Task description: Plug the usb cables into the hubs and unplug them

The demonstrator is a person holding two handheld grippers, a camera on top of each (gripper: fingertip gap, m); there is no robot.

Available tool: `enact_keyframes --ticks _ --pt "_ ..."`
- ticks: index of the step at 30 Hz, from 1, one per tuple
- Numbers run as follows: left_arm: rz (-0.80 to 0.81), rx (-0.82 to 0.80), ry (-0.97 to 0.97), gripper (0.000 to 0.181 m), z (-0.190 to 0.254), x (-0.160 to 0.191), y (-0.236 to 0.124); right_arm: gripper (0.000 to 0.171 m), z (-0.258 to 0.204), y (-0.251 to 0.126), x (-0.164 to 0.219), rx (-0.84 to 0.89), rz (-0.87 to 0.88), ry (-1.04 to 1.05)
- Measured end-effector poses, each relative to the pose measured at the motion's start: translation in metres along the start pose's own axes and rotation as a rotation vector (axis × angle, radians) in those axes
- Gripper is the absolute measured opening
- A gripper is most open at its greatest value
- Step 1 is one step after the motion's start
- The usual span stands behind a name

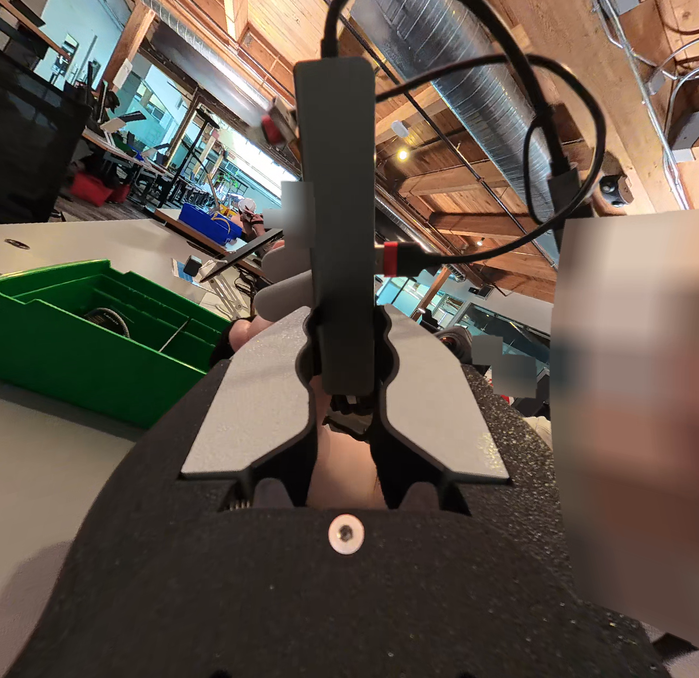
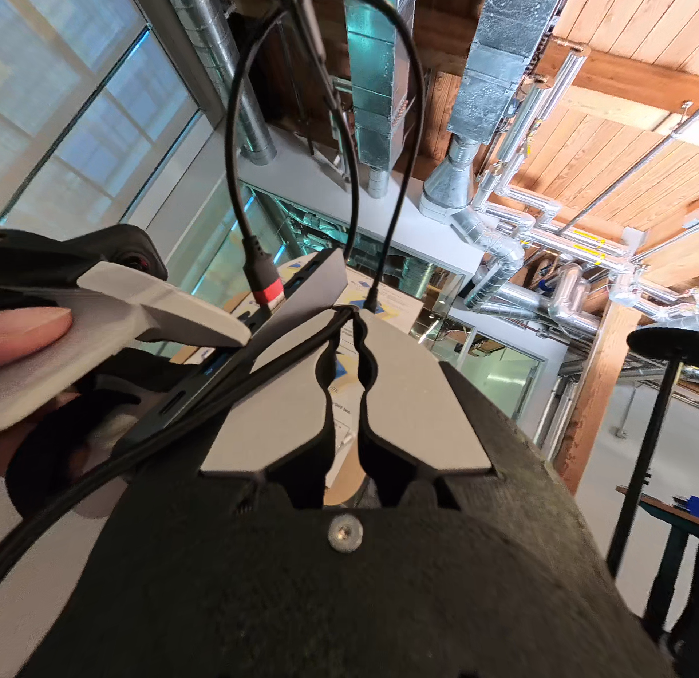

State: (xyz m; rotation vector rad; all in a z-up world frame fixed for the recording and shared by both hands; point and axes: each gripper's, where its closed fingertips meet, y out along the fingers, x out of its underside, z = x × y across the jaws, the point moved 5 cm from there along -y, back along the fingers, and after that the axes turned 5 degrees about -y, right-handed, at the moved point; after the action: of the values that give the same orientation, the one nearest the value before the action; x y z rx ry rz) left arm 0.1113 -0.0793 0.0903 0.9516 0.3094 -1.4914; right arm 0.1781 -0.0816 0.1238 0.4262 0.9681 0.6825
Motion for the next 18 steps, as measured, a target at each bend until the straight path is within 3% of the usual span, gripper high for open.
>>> enact_keyframes --ticks 18 --pt "-0.042 -0.09 0.121 0.03 0.005 -0.002 -0.001 0.007 -0.01 0.0 0.0 -0.027 0.017 0.0"
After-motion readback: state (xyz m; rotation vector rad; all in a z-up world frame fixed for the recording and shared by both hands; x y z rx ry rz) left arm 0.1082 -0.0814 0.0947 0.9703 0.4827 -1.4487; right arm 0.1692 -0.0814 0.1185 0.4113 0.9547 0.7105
